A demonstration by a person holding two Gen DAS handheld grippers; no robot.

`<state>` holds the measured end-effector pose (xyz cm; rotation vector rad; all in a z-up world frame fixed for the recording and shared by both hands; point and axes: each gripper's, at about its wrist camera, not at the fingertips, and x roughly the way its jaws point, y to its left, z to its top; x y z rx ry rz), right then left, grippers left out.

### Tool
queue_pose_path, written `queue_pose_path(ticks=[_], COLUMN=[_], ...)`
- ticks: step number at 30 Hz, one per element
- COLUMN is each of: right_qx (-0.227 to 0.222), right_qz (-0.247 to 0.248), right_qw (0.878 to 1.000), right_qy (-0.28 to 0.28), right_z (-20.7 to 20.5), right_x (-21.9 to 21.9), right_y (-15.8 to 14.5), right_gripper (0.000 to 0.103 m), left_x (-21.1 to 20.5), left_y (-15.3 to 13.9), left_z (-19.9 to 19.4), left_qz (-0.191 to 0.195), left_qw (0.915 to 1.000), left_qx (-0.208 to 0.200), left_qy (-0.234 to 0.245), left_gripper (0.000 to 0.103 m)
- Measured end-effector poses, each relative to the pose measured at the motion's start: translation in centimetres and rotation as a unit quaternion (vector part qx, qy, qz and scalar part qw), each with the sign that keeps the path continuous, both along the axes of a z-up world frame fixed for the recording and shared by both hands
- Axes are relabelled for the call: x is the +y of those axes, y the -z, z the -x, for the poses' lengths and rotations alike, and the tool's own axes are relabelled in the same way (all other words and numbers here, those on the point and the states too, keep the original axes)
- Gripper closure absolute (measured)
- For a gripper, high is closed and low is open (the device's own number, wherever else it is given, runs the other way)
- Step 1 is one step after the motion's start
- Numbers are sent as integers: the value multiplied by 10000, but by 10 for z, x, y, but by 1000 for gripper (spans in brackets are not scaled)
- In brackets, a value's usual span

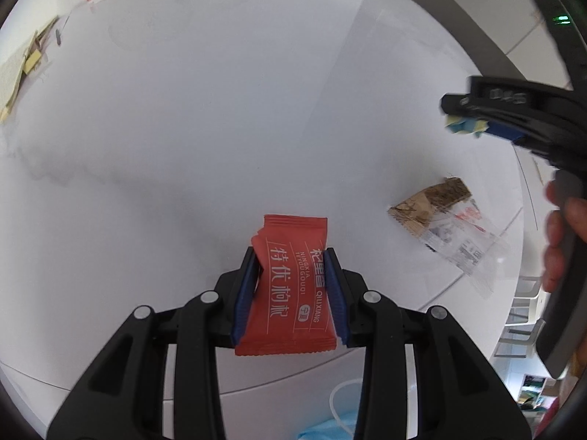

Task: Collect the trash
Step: 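Hold the red packet in the left tool while the right tool grasps the yellow-blue wrapper, then drop the red packet and yellow-blue wrapper into the wastebasket from both tools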

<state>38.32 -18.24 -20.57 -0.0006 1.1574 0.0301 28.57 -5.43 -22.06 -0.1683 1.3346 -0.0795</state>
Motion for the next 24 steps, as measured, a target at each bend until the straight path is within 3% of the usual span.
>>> queue_pose_path(ticks=[4, 10, 16, 24], right_qx=[-416, -732, -720, -656], right_qz=[-203, -395, -672, -588], right_qw=[9989, 9965, 9951, 9960], right_qy=[32, 64, 29, 112], right_z=[47, 143, 256, 404], right_x=[-15, -42, -78, -122], right_y=[-44, -82, -79, -63], right_gripper=[50, 49, 49, 48], left_x=[-12, -36, -66, -114], left_y=[-25, -78, -113, -91], left_z=[17, 65, 148, 254], left_qz=[9, 99, 240, 358], left_qw=[9995, 9947, 9843, 9724], left_qx=[-192, -571, -767, -463], left_qy=[246, 853, 1571, 2259], left_gripper=[67, 67, 67, 67])
